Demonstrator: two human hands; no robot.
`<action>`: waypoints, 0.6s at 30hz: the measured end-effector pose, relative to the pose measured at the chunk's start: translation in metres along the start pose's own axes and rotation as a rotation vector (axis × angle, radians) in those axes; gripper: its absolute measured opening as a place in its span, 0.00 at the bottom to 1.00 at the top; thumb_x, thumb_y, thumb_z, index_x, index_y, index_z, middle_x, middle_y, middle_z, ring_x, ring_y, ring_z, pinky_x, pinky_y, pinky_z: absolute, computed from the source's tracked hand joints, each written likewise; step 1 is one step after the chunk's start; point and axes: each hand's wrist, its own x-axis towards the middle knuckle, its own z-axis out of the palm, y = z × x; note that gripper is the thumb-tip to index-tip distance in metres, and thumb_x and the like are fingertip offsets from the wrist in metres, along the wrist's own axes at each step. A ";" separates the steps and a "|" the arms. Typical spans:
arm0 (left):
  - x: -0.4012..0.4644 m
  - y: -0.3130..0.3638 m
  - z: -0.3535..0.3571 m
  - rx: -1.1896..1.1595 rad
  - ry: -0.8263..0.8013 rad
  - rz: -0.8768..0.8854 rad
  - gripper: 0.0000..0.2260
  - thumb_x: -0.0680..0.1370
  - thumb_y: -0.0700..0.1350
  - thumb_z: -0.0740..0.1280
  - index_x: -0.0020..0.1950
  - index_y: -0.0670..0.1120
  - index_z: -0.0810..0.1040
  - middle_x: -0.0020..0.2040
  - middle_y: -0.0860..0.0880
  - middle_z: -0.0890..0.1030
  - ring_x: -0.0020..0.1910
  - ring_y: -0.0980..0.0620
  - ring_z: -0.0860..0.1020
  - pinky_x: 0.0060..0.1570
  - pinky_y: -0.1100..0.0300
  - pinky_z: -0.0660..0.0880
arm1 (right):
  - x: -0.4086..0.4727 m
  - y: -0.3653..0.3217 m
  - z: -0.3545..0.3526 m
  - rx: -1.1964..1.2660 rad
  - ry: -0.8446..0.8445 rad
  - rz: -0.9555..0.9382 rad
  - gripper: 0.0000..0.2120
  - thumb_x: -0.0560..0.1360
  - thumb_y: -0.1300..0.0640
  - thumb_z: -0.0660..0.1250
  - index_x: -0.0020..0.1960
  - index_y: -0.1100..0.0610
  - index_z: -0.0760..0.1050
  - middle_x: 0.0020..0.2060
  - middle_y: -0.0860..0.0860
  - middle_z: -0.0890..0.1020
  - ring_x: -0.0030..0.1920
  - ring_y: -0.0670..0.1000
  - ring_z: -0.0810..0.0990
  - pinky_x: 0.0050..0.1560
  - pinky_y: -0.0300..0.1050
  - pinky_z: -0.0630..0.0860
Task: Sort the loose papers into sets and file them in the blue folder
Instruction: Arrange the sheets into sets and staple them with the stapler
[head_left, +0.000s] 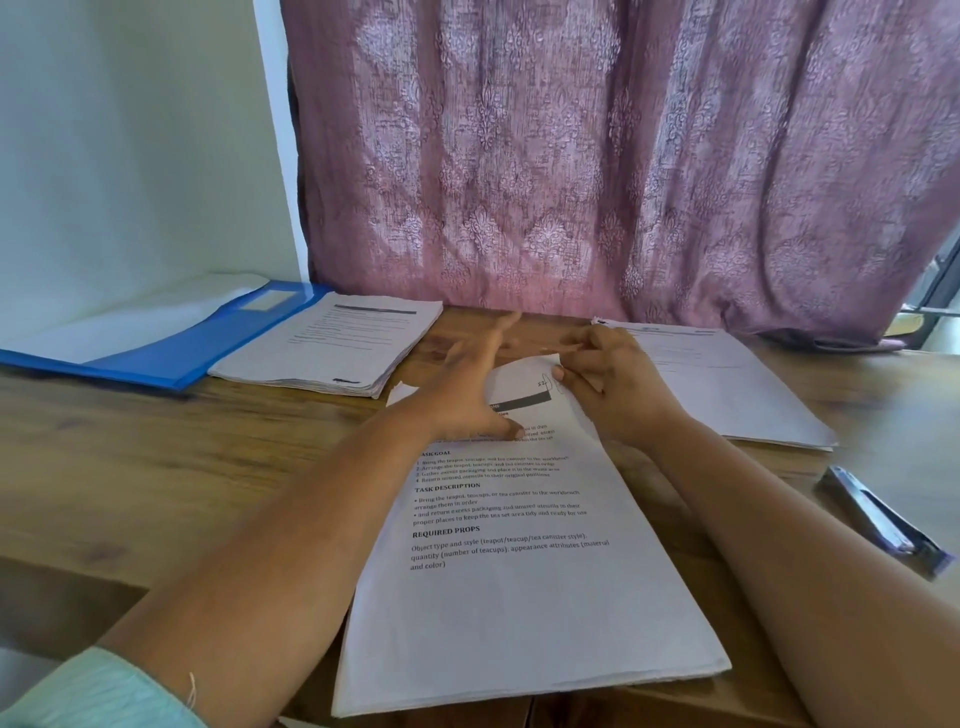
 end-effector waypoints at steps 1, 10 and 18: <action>0.000 0.000 0.000 -0.005 0.004 0.002 0.56 0.63 0.50 0.82 0.78 0.61 0.46 0.73 0.54 0.65 0.74 0.52 0.57 0.70 0.51 0.59 | 0.000 -0.003 -0.001 0.096 0.009 0.028 0.08 0.78 0.57 0.67 0.49 0.58 0.84 0.52 0.52 0.80 0.53 0.49 0.76 0.49 0.41 0.72; 0.004 -0.007 0.005 -0.077 -0.023 0.030 0.09 0.67 0.42 0.80 0.35 0.51 0.81 0.49 0.58 0.84 0.51 0.70 0.77 0.48 0.75 0.69 | 0.000 -0.008 -0.009 0.252 0.031 0.586 0.12 0.81 0.51 0.60 0.57 0.57 0.78 0.44 0.50 0.82 0.44 0.52 0.79 0.44 0.44 0.75; 0.004 -0.006 0.001 -0.068 -0.015 0.064 0.16 0.65 0.45 0.81 0.47 0.53 0.79 0.49 0.55 0.83 0.50 0.60 0.79 0.49 0.61 0.74 | -0.002 -0.002 0.003 0.358 -0.066 0.604 0.20 0.67 0.55 0.79 0.57 0.53 0.79 0.44 0.48 0.84 0.40 0.44 0.80 0.41 0.29 0.76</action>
